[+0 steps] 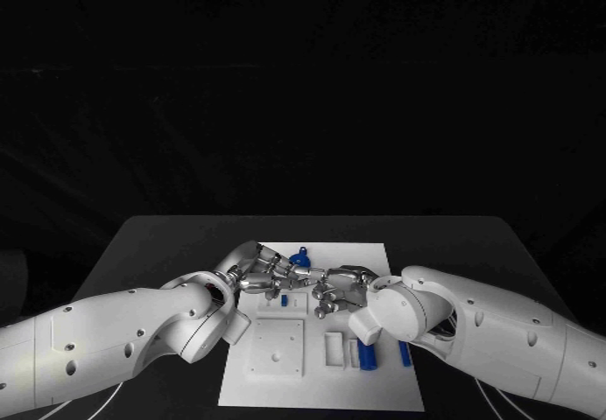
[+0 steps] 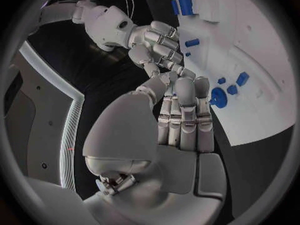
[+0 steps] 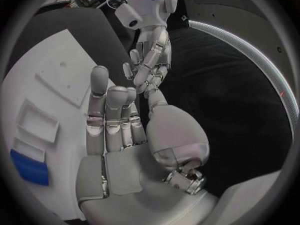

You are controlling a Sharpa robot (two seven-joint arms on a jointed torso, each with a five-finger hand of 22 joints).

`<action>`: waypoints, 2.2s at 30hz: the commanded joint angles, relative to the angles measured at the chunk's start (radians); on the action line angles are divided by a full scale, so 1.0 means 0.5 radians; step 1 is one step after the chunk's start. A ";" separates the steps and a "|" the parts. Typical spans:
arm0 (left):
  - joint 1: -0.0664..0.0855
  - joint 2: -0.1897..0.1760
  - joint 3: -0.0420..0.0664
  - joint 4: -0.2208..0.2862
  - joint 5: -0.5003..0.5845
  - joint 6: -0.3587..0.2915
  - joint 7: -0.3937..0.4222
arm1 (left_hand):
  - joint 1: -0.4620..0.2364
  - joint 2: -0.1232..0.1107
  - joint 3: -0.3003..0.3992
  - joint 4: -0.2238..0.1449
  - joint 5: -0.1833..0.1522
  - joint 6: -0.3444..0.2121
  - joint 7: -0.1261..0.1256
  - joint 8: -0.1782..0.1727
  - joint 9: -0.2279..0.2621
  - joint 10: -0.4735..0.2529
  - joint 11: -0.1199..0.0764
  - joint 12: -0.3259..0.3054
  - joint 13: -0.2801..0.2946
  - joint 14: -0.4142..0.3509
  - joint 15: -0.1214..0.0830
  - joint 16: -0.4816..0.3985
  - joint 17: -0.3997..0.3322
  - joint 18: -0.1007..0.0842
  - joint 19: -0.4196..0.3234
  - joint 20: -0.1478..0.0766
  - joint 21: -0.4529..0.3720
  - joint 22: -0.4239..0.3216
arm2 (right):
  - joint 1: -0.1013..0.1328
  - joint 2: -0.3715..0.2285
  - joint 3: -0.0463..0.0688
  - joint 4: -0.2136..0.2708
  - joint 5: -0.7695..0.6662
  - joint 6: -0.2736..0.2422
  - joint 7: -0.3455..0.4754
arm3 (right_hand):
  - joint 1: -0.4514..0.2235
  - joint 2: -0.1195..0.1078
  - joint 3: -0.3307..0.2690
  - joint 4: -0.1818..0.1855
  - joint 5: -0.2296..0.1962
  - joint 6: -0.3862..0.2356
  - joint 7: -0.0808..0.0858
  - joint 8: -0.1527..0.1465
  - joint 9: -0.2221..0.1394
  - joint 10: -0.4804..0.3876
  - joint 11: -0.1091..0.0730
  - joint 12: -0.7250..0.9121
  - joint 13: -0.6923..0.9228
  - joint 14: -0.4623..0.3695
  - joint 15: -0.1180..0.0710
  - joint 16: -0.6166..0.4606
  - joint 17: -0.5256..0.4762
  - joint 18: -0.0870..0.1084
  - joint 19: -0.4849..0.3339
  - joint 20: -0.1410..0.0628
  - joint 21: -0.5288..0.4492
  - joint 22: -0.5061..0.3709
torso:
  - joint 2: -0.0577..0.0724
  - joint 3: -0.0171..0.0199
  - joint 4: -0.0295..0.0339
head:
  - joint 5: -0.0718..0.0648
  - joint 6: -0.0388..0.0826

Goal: Assemble the parts on the task board

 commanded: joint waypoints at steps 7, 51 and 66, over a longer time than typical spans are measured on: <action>0.019 -0.008 0.005 -0.050 0.020 0.003 0.053 | -0.028 -0.001 0.001 -0.016 -0.024 -0.042 0.007 0.011 -0.003 -0.043 0.006 -0.006 -0.003 -0.018 0.011 -0.004 0.001 0.033 -0.021 0.008 0.002 0.040 | -0.001 -0.053 0.000 -0.009 -0.267 0.015 0.128 | 0.011 -0.099 0.106 -0.056 0.043 -0.015 0.008 0.001 0.002 0.002 -0.007 0.013 0.008 0.000 -0.008 0.023 0.016 -0.001 0.054 -0.012 -0.016 0.021 | 0.001 0.0009 0.001 | 0.010 -0.004; 0.199 0.406 -0.055 -0.591 -1.980 0.723 -0.446 | 0.190 0.036 -0.512 0.230 -0.494 -0.038 -0.028 0.011 -0.003 -0.015 -0.020 0.001 0.000 -0.127 0.008 -0.037 -0.048 -0.075 0.079 0.005 -0.427 -0.061 | 0.015 -0.067 0.070 -0.222 -1.662 -0.161 0.497 | 0.073 -0.314 0.831 -0.425 0.174 0.006 0.023 -0.001 0.001 0.042 -0.011 0.095 0.152 0.005 -0.009 0.191 0.199 0.015 0.057 -0.013 0.093 0.215 | 0.002 0.0043 0.001 | 0.029 -0.007; 0.197 0.526 -0.152 -0.733 -2.105 0.611 -0.457 | 0.172 -0.012 -0.299 0.160 -0.378 -0.162 -0.019 0.010 -0.007 -0.165 0.019 -0.001 -0.003 -0.129 0.016 -0.032 -0.062 -0.037 0.062 0.014 -0.393 0.048 | 0.015 -0.106 0.092 -0.183 -1.668 -0.173 0.494 | 0.063 -0.312 0.818 -0.424 0.199 0.005 0.022 0.000 0.001 0.042 -0.011 0.093 0.153 0.007 -0.010 0.191 0.203 0.014 0.060 -0.013 0.089 0.221 | 0.005 -0.0006 -0.002 | 0.020 -0.015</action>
